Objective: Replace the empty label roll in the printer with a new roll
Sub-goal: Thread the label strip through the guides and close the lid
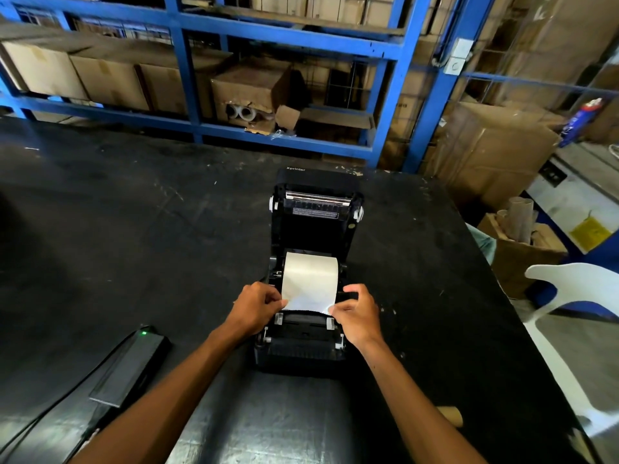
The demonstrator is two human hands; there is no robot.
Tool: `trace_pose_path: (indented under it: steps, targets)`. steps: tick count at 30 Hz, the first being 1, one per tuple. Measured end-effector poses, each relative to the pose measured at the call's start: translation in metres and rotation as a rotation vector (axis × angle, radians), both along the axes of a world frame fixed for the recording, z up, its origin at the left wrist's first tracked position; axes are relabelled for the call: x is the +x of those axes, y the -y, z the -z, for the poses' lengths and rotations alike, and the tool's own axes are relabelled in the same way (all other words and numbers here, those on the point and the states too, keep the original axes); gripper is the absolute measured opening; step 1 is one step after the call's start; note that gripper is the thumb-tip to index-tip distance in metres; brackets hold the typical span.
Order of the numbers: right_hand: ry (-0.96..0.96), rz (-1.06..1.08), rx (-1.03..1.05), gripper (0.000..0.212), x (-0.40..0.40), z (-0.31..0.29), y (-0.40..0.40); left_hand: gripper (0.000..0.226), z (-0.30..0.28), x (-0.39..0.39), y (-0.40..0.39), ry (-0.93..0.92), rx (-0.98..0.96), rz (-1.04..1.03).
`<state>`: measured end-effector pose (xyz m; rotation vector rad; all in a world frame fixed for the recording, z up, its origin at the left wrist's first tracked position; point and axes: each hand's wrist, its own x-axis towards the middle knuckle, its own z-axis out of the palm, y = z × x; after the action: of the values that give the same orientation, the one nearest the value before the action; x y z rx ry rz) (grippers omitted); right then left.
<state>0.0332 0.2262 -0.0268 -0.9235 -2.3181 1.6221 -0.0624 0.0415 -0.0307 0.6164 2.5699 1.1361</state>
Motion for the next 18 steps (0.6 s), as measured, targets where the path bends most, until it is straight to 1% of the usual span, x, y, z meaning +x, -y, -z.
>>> trace_pose_path:
  steps: [6,10,15,18]
  targets:
    - [0.035,-0.046,0.052,0.044,0.0,0.005,0.001,0.022,0.0,-0.001,0.004,-0.02,-0.072,0.068]
    - [0.059,-0.083,0.068,0.043,0.003,0.005,-0.001,0.019,0.001,-0.003,0.011,-0.007,-0.066,0.132]
    - [0.076,-0.143,0.142,0.04,0.004,0.003,0.001,0.017,0.002,-0.005,0.012,-0.057,-0.111,0.148]
    - [0.101,-0.163,0.165,0.04,0.003,0.0,0.002,0.016,0.0,-0.006,0.01,-0.052,-0.136,0.142]
